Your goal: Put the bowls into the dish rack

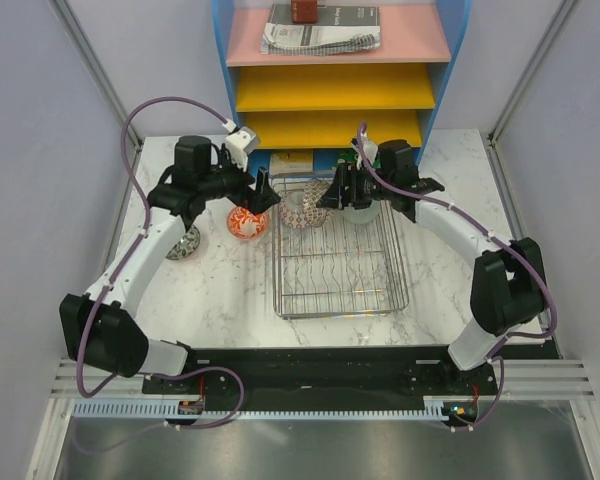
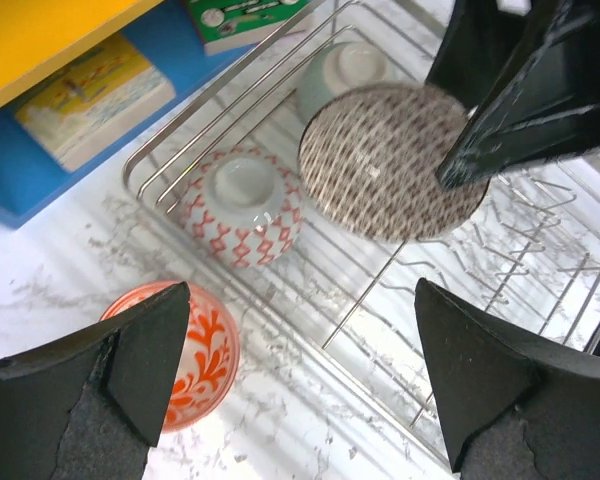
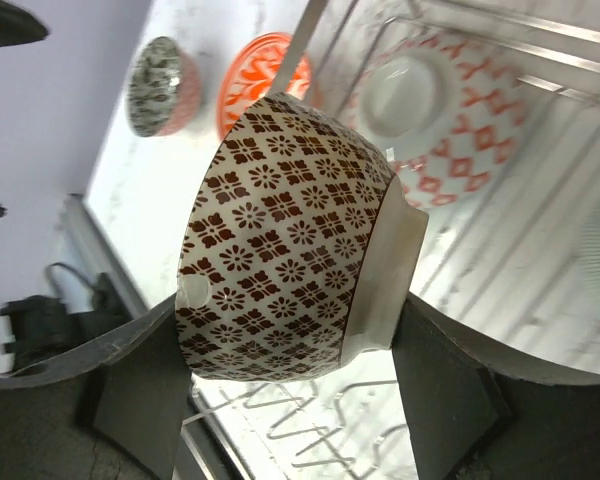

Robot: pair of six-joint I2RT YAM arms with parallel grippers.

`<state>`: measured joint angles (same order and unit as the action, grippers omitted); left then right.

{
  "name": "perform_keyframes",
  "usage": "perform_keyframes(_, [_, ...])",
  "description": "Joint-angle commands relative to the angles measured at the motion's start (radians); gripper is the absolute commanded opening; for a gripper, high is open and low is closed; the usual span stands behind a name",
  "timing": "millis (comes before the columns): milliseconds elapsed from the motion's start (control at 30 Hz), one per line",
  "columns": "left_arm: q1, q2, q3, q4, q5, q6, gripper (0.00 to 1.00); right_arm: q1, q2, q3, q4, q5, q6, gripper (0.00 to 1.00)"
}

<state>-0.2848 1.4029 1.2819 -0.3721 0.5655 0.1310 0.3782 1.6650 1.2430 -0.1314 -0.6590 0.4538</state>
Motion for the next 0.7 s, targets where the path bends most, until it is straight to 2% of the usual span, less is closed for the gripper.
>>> perform_keyframes(0, [0.030, -0.077, -0.012, -0.114, -0.091, 0.070, 1.00, 0.002, -0.044, 0.180, -0.267, 0.160, -0.316, 0.00])
perform_keyframes(33, [0.036, -0.084, -0.016, -0.134, -0.092, 0.078, 1.00, 0.008, -0.028, 0.208, -0.355, 0.197, -0.352, 0.00])
perform_keyframes(133, [0.052, -0.104, -0.038, -0.192, -0.128, 0.093, 1.00, 0.025, -0.004, 0.288, -0.476, 0.275, -0.476, 0.00])
perform_keyframes(233, [0.062, -0.137, -0.067, -0.226, -0.183, 0.099, 1.00, 0.065, 0.004, 0.323, -0.536, 0.381, -0.581, 0.00])
perform_keyframes(367, [0.094, -0.173, -0.092, -0.264, -0.259, 0.091, 1.00, 0.142, 0.019, 0.342, -0.583, 0.620, -0.693, 0.00])
perform_keyframes(667, [0.182, -0.235, -0.153, -0.315, -0.289, 0.067, 1.00, 0.261, 0.094, 0.380, -0.603, 0.872, -0.802, 0.00])
